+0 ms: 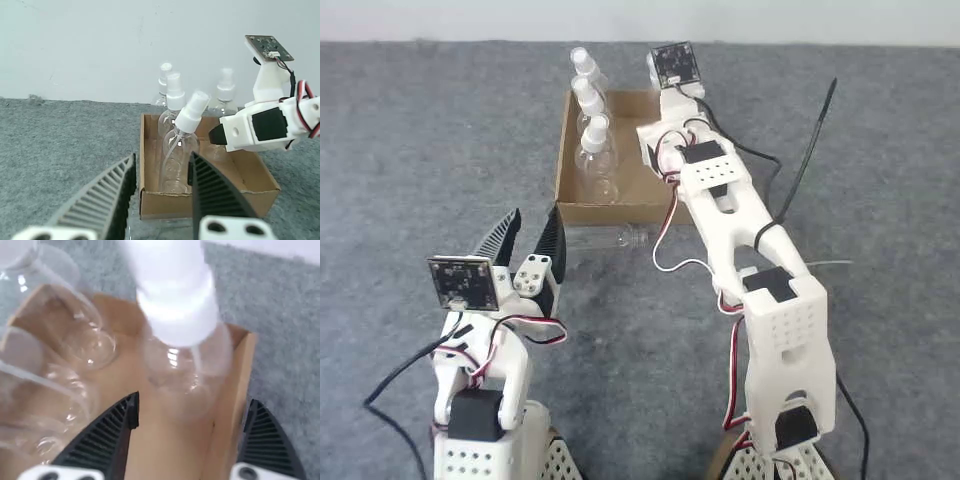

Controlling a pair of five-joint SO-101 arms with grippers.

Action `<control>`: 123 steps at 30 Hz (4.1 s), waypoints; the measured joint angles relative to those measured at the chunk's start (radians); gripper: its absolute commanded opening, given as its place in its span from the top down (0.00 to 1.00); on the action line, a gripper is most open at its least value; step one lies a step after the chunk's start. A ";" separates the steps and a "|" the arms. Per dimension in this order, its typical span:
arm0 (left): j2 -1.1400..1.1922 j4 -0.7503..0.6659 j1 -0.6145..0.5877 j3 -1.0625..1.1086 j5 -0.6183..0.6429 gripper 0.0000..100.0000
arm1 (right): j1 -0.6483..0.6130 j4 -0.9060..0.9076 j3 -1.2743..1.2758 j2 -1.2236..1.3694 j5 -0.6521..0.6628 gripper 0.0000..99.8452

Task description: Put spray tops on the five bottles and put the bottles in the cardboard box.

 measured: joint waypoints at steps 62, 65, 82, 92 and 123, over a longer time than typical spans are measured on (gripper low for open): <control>0.000 0.006 -0.068 -0.163 0.000 0.84 | -0.204 0.842 0.000 -0.684 0.000 0.91; 0.000 0.046 -0.166 -0.172 0.000 0.84 | -0.206 0.876 0.000 -0.720 0.000 0.91; 0.000 0.114 -0.413 -0.009 0.000 0.84 | -0.354 0.942 0.000 -0.753 0.002 0.90; 0.000 0.114 -0.443 -0.006 0.002 0.84 | -0.359 0.832 0.157 -0.753 0.002 0.91; 0.000 0.114 -0.445 -0.006 0.000 0.84 | -0.388 -0.235 0.864 -0.585 0.003 0.99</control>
